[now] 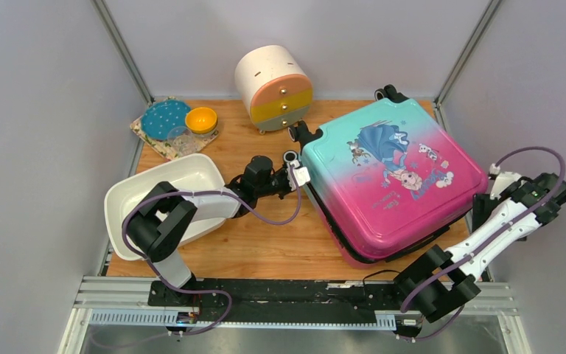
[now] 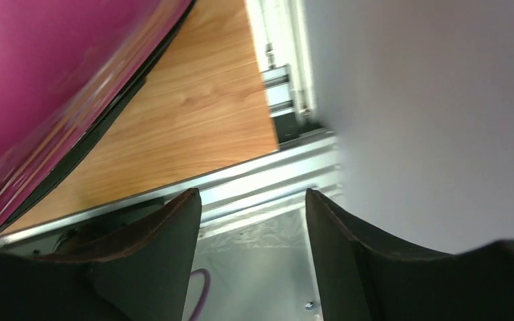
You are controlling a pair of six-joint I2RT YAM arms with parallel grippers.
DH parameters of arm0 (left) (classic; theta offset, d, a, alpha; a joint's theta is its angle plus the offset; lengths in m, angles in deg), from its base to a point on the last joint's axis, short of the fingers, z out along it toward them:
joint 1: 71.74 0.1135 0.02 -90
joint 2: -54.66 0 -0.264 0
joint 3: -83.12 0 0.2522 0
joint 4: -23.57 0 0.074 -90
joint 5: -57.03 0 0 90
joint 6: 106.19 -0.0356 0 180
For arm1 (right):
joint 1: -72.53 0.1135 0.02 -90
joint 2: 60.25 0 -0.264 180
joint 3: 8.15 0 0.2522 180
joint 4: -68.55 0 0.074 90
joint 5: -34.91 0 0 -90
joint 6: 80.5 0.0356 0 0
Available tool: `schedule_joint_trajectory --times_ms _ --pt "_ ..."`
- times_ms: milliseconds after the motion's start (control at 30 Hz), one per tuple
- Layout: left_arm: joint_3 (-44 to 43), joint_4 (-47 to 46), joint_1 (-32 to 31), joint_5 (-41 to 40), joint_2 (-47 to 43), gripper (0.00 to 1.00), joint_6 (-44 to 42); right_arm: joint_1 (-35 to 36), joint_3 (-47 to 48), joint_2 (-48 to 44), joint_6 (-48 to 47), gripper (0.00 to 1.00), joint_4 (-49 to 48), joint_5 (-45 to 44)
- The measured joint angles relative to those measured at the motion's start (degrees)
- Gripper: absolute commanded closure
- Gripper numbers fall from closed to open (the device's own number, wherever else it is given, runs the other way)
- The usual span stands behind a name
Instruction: Open, take out, and arrange the luggage
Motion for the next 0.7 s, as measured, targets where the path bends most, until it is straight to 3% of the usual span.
schedule_joint_trajectory --times_ms 133,233,467,700 --pt "0.0 0.0 0.0 0.1 0.0 1.0 0.0 0.9 -8.0 1.8 -0.7 0.38 -0.8 2.5" --pt "0.0 0.0 0.0 0.0 0.0 1.0 0.0 3.1 -7.2 2.4 1.9 0.37 -4.2 3.4" --pt "0.0 -0.1 0.1 1.0 0.0 1.0 0.0 10.1 0.3 11.6 10.7 0.37 -13.9 2.1" --pt "0.0 -1.4 -0.6 3.7 0.7 1.0 0.8 17.4 15.5 29.7 20.4 0.38 -20.6 1.2"
